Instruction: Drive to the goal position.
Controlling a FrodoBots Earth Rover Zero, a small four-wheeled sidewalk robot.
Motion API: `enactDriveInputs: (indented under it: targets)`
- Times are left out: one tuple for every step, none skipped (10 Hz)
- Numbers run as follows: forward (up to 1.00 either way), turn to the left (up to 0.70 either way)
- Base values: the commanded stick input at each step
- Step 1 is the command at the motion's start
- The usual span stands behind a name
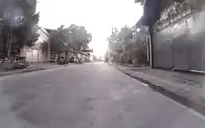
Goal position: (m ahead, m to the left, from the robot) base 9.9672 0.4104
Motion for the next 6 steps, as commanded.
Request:
enactDriveInputs:
  targets:
    - [1.0, 0.0]
    - [1.0, 0.0]
    - [1.0, 0.0]
    - [1.0, 0.0]
    - [1.0, 0.0]
    - [1.0, 0.0]
